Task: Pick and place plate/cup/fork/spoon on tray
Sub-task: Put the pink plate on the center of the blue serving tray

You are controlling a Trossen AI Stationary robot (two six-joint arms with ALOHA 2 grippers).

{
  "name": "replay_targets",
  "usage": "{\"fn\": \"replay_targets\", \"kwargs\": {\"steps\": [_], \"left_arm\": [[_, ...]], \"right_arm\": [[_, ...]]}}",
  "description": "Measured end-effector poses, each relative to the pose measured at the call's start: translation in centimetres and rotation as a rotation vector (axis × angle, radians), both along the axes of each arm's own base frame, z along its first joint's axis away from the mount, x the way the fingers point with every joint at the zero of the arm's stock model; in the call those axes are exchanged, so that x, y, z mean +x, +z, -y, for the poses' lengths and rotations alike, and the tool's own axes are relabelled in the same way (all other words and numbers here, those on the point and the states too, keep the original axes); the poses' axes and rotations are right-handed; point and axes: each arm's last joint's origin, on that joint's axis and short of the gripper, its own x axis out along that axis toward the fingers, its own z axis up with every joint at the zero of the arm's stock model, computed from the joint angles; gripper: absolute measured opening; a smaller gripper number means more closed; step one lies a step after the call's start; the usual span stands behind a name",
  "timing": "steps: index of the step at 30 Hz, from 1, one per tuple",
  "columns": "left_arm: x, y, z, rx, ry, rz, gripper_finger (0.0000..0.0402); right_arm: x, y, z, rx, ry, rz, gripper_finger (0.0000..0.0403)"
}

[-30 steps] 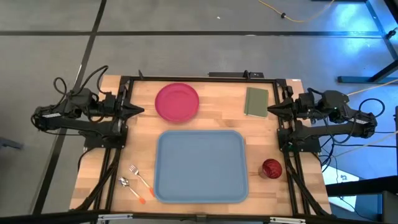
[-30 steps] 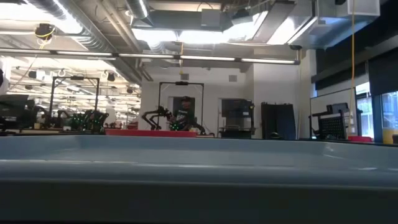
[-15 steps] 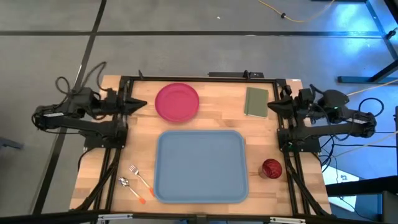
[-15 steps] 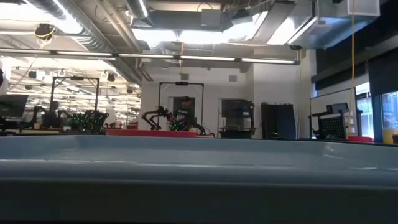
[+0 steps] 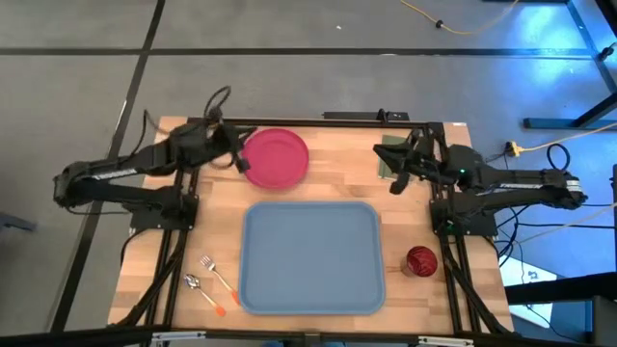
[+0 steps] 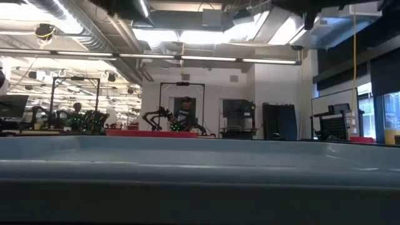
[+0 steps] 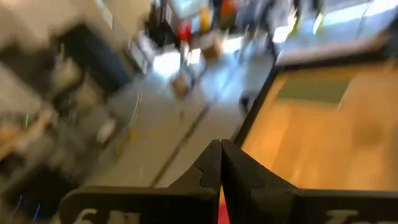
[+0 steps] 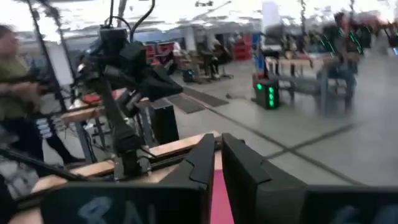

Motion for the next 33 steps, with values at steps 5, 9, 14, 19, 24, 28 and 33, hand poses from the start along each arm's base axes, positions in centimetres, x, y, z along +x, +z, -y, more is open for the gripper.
{"fn": "replay_targets", "kwargs": {"steps": [5, 9, 14, 19, 24, 28, 33], "left_arm": [[-1.2, -0.4, -3.7, -0.188, 0.213, -0.163, 0.0000], [-1.9, -1.8, -6.2, -0.369, 0.270, -0.225, 0.0000], [-1.8, -3.6, -8.6, -0.485, 0.272, -0.268, 0.0004], [-1.4, -6.0, -11.0, -0.559, 0.322, -0.361, 0.0023], [-0.8, -8.6, -13.2, -0.638, 0.375, -0.438, 0.0052], [-0.1, -10.7, -14.1, -0.710, 0.396, -0.488, 0.0072], [0.7, -12.5, -14.8, -0.758, 0.385, -0.533, 0.0086]], "right_arm": [[1.2, -1.3, 0.9, 0.062, -0.033, -0.067, 0.0035], [2.0, -2.1, 1.5, 0.064, -0.062, -0.117, 0.0035], [2.6, -2.8, 2.0, 0.076, -0.085, -0.155, 0.0035], [3.1, -3.4, 2.4, 0.082, -0.100, -0.193, 0.0035], [3.7, -4.2, 2.8, 0.090, -0.112, -0.230, 0.0035], [4.1, -4.7, 2.9, 0.096, -0.116, -0.255, 0.0035], [4.4, -5.0, 3.0, 0.099, -0.116, -0.271, 0.0035]]}}
